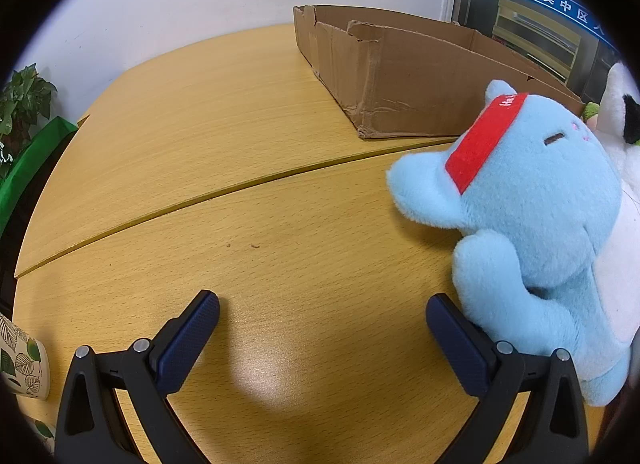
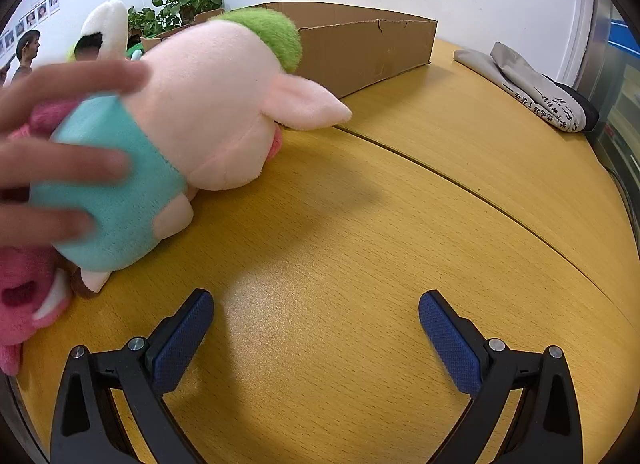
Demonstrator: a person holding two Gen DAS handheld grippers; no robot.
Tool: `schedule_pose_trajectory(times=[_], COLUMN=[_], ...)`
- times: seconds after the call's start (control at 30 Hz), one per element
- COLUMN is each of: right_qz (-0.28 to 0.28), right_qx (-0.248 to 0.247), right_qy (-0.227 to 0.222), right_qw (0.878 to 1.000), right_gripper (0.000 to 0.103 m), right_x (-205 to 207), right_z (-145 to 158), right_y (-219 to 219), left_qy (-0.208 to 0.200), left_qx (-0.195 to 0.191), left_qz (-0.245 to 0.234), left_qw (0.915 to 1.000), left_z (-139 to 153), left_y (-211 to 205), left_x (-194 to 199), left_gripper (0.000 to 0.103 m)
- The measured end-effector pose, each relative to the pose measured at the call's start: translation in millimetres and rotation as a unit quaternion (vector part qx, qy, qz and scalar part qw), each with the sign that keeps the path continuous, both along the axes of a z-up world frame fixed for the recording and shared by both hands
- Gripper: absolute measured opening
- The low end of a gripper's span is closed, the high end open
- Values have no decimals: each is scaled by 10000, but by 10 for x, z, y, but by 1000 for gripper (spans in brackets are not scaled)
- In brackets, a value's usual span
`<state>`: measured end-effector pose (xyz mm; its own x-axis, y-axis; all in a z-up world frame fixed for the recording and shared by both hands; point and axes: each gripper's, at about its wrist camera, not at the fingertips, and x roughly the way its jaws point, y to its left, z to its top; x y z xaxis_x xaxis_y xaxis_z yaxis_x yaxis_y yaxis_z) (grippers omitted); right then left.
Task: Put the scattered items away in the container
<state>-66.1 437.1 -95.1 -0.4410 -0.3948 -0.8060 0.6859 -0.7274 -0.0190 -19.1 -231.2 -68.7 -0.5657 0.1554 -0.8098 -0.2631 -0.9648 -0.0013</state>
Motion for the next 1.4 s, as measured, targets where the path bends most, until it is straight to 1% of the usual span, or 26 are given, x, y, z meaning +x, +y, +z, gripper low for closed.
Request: schedule_pose_trajectory(times=[0.27, 0.33, 0.5, 0.9, 1.0, 1.4], right_qz=[1, 1, -1, -2, -2, -2], right_qx=[-1, 0, -1, -1, -1, 0], right_qy=[-1, -1, -1, -2, -2, -2], right_qw=[10000, 10000, 10000, 10000, 10000, 10000], right_gripper=[103, 103, 103, 103, 103, 103], right_x=[-4, 0, -4, -10, -12, -17], right_z=[3, 2, 3, 5, 4, 4], right_y=[5, 5, 6, 10, 11, 16], left_qy=[5, 5, 5, 2, 4, 5], left_qx=[-9, -3, -4, -5, -5, -6], left_qz=[80, 164, 257, 281, 284, 283], left_qw=[10000, 9999, 9997, 9996, 9996, 9996], left_z=[48, 46, 45, 52, 41, 47], left_y=[-1, 22, -43, -77, 69, 31], left_x=[-81, -107, -89, -79, -201, -188], left_gripper=[103, 103, 103, 103, 103, 103])
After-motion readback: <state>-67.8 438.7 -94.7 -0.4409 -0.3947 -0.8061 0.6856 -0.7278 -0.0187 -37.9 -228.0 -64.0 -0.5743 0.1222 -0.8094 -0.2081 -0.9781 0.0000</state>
